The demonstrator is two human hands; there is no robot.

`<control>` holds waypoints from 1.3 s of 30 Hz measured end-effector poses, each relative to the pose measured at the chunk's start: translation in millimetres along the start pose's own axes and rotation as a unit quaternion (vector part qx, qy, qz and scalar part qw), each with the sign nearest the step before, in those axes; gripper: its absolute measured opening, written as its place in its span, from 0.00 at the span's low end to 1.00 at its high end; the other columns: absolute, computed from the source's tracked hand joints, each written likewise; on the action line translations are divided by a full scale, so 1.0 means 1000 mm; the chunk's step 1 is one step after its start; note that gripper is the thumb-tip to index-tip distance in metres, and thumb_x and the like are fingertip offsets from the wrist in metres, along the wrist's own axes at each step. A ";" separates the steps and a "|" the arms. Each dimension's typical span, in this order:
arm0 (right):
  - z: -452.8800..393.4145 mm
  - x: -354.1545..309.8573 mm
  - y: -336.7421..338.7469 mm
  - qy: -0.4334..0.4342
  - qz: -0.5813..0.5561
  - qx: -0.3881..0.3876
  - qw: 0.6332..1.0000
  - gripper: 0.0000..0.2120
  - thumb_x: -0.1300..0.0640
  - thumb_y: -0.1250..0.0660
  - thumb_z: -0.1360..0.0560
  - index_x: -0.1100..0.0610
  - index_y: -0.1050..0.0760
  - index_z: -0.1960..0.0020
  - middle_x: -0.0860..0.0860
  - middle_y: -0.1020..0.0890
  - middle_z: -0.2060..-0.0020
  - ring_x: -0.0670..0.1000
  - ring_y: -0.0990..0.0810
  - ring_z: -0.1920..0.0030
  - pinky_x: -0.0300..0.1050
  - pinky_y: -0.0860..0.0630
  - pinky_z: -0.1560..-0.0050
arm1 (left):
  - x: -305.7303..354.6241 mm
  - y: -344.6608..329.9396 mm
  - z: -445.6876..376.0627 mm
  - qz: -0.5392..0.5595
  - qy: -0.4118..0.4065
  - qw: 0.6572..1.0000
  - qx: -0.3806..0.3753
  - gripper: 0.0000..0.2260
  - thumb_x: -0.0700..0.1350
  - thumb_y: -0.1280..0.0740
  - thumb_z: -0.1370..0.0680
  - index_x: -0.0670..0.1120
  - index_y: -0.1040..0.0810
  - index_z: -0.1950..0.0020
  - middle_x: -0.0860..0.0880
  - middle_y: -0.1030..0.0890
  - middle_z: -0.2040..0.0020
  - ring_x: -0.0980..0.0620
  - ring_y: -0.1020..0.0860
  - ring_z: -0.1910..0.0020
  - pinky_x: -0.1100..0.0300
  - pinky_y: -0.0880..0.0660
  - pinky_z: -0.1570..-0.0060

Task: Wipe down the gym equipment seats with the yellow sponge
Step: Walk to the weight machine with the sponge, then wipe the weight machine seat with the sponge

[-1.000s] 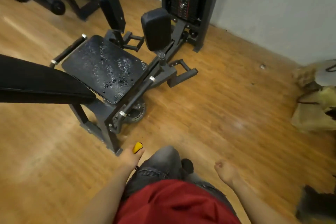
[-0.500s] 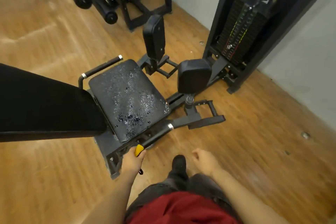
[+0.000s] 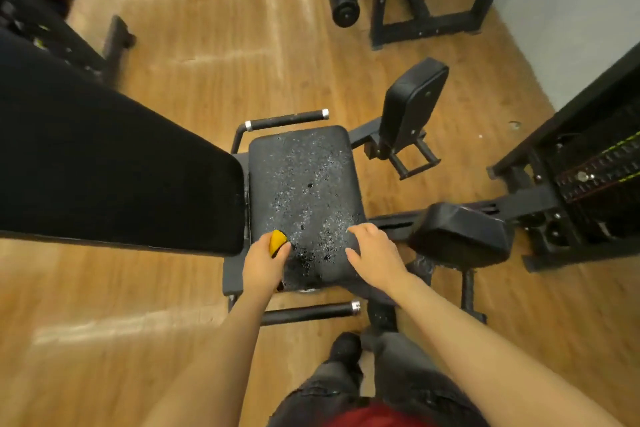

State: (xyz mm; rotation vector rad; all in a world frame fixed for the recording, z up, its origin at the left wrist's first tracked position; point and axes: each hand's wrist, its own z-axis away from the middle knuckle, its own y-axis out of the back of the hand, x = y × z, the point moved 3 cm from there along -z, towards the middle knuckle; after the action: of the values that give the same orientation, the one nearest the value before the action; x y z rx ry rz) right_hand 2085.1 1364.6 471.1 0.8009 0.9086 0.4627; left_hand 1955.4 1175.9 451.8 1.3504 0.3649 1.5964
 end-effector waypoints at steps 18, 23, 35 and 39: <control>-0.208 0.019 0.015 0.001 0.094 -0.009 0.996 0.30 0.41 0.41 0.23 0.51 0.43 0.26 0.55 0.40 0.26 0.56 0.44 0.26 0.57 0.44 0.27 | 0.035 0.011 -0.167 -0.089 -0.008 0.996 0.022 0.18 0.56 0.35 0.23 0.48 0.25 0.36 0.49 0.21 0.43 0.48 0.25 0.44 0.52 0.28 0.44; -0.247 0.020 -0.010 -0.024 0.107 -0.006 0.994 0.30 0.41 0.42 0.23 0.50 0.44 0.25 0.56 0.44 0.24 0.57 0.49 0.24 0.59 0.47 0.26 | 0.024 -0.001 -0.232 -0.115 -0.043 0.992 -0.005 0.22 0.56 0.35 0.23 0.46 0.26 0.33 0.47 0.23 0.40 0.46 0.26 0.40 0.50 0.30 0.38; -0.307 0.035 -0.056 -0.047 0.116 0.091 0.988 0.28 0.42 0.41 0.23 0.50 0.39 0.26 0.59 0.45 0.24 0.59 0.49 0.24 0.64 0.46 0.28 | 0.003 -0.039 -0.312 -0.193 -0.074 0.978 0.031 0.24 0.54 0.36 0.22 0.51 0.34 0.27 0.47 0.36 0.25 0.44 0.43 0.24 0.41 0.44 0.27; -0.309 0.042 -0.066 -0.043 0.106 0.100 0.988 0.29 0.42 0.41 0.23 0.50 0.41 0.25 0.59 0.47 0.24 0.59 0.51 0.24 0.63 0.44 0.29 | -0.009 -0.055 -0.303 -0.229 -0.064 0.971 0.030 0.25 0.56 0.39 0.22 0.52 0.37 0.26 0.49 0.41 0.23 0.47 0.48 0.23 0.41 0.51 0.27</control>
State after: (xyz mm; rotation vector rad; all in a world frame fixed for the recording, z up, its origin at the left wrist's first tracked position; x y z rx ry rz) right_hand 1851.7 1477.7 286.0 1.0998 0.8005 0.5225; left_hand 1715.5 1300.0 303.5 1.2927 0.6025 1.1178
